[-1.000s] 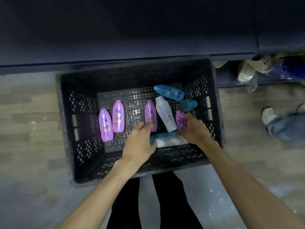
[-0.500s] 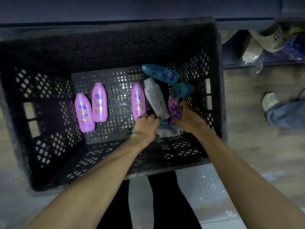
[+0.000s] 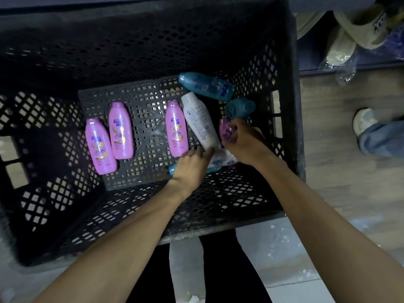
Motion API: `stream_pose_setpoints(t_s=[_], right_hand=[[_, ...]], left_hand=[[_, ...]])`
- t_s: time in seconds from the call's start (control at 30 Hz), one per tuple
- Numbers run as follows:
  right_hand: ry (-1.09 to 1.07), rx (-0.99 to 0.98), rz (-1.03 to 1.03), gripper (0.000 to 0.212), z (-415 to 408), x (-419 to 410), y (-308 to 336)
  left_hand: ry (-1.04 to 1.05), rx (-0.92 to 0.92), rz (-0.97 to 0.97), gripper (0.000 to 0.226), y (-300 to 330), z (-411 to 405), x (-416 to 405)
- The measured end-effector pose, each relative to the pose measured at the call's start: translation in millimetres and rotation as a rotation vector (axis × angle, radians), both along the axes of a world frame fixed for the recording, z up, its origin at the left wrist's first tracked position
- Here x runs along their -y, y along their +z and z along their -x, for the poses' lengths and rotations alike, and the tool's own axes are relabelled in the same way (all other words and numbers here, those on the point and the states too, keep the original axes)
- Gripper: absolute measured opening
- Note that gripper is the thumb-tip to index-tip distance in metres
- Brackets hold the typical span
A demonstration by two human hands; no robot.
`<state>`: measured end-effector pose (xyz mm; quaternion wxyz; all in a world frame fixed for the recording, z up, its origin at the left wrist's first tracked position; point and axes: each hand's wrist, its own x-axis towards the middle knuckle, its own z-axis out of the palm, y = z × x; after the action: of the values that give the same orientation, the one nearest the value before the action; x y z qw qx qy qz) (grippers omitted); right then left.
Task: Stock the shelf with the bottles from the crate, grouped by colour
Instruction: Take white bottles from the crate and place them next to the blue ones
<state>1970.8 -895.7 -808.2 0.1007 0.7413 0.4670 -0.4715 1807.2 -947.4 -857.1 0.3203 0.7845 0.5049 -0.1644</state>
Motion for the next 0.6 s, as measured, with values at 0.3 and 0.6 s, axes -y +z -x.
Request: stream_pose_setpoints(t_s=[0.3,0.6], right_hand=[[-0.015,-0.001,-0.014,0.039,2,1,-4],[-0.026,-0.006,-0.046,0.035,-1,5,-4]], left_hand=[[-0.142,-0.121,-0.316,0.048,-19,-21,9],[-0.319,-0.221,-0.360,0.056,-34,-15,14]])
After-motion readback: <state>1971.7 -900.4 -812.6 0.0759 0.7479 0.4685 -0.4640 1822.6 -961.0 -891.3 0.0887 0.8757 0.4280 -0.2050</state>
